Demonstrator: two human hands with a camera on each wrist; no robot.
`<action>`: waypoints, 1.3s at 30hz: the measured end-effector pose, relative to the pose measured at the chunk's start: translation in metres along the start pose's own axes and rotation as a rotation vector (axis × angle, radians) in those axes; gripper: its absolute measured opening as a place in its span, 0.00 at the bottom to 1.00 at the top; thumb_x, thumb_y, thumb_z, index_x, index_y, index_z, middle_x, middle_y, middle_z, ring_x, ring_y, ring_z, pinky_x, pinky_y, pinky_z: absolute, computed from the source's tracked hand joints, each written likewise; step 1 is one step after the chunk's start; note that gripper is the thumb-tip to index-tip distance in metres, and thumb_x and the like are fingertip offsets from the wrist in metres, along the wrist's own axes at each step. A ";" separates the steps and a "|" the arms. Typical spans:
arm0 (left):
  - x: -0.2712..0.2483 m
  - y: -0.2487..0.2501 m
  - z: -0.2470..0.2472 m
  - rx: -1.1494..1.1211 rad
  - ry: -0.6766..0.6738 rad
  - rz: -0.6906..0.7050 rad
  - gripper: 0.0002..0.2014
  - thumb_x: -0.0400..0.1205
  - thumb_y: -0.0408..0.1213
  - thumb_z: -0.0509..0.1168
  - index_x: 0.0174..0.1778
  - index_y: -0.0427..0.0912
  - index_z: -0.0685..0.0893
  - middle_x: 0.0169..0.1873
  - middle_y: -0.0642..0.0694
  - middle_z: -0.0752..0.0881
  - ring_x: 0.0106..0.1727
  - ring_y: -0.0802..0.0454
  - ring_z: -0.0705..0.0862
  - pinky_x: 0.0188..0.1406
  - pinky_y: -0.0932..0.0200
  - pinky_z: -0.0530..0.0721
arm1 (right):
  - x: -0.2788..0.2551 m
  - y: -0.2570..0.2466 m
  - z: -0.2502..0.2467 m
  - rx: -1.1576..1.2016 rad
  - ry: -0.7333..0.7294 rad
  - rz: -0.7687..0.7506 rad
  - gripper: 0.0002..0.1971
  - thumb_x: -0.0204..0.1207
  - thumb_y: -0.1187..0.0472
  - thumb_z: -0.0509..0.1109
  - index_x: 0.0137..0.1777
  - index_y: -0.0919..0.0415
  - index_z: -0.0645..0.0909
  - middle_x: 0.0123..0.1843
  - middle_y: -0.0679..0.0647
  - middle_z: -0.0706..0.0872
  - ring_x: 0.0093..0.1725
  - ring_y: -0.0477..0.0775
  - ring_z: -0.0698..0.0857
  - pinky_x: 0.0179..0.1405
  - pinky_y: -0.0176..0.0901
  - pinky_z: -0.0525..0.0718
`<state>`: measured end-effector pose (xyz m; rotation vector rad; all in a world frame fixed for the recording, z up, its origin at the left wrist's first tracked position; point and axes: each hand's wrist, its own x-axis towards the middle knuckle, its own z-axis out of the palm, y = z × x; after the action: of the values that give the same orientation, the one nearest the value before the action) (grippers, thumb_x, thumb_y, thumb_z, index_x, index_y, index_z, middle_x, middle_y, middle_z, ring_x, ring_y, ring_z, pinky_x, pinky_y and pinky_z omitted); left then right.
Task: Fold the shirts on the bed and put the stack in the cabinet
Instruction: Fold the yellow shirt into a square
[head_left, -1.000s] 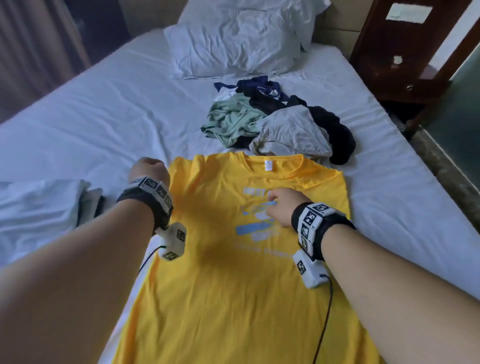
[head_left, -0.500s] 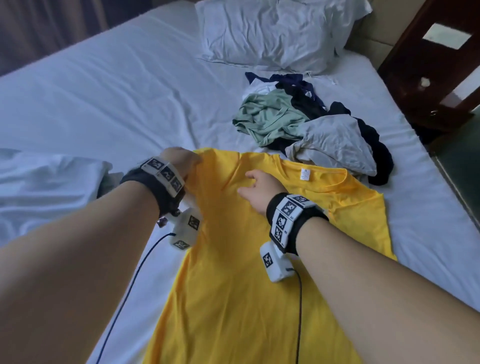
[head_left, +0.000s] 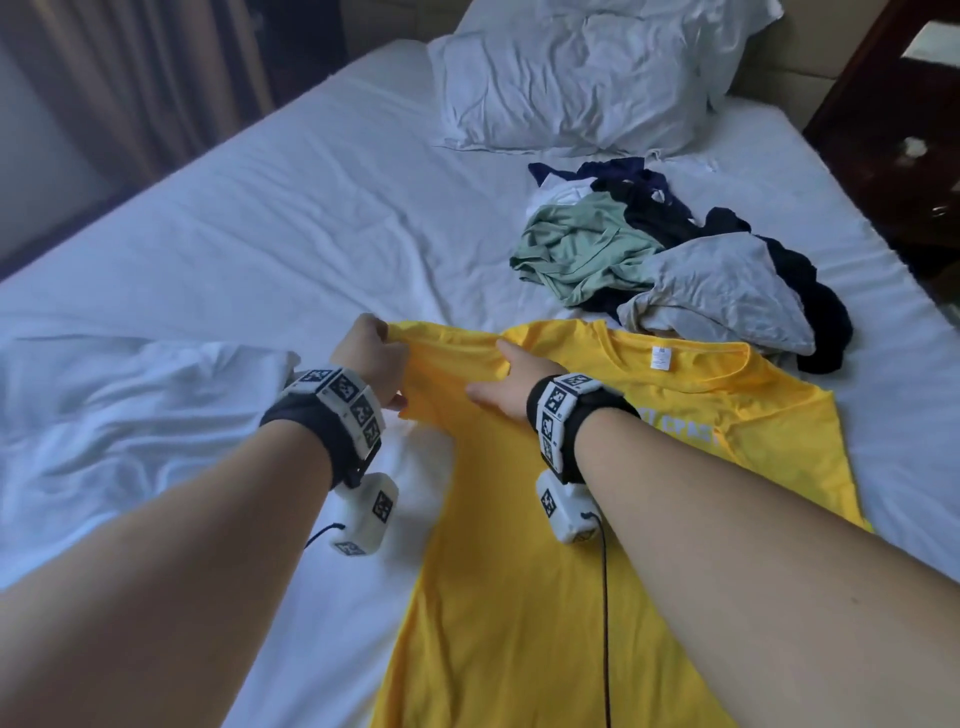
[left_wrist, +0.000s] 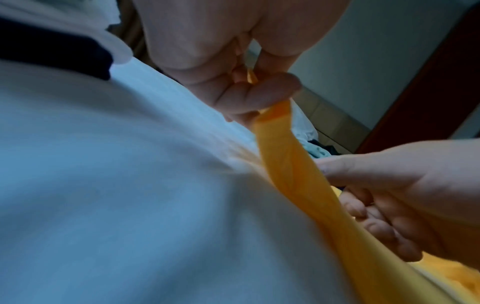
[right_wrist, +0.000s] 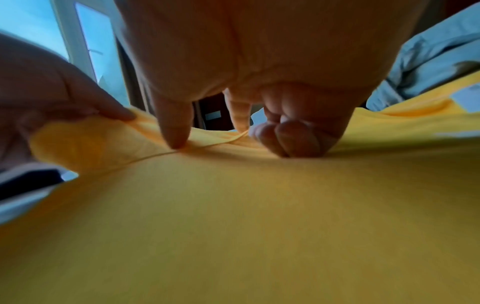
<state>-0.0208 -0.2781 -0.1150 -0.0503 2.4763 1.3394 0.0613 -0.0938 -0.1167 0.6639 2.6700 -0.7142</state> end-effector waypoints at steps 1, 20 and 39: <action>-0.001 -0.002 -0.002 -0.026 0.000 -0.029 0.11 0.85 0.37 0.60 0.64 0.47 0.75 0.53 0.39 0.83 0.34 0.39 0.90 0.34 0.44 0.94 | -0.002 0.000 0.000 0.019 0.044 0.000 0.43 0.77 0.35 0.68 0.89 0.41 0.54 0.84 0.56 0.71 0.58 0.60 0.86 0.49 0.47 0.86; 0.026 -0.024 -0.019 0.068 -0.085 0.090 0.31 0.72 0.56 0.74 0.74 0.66 0.81 0.63 0.53 0.88 0.59 0.44 0.90 0.66 0.43 0.86 | 0.017 -0.012 0.002 -0.278 -0.164 0.074 0.62 0.68 0.23 0.71 0.90 0.47 0.36 0.90 0.58 0.56 0.82 0.69 0.69 0.75 0.59 0.74; 0.016 0.010 -0.008 0.292 0.088 0.113 0.08 0.88 0.43 0.61 0.60 0.45 0.73 0.47 0.40 0.85 0.40 0.38 0.88 0.40 0.41 0.92 | 0.016 -0.005 -0.007 0.003 -0.040 0.004 0.55 0.67 0.22 0.70 0.89 0.41 0.51 0.70 0.56 0.84 0.44 0.62 0.88 0.32 0.50 0.87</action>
<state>-0.0396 -0.2770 -0.1081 0.1025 2.7601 1.0222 0.0435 -0.0885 -0.1154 0.6488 2.6304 -0.7236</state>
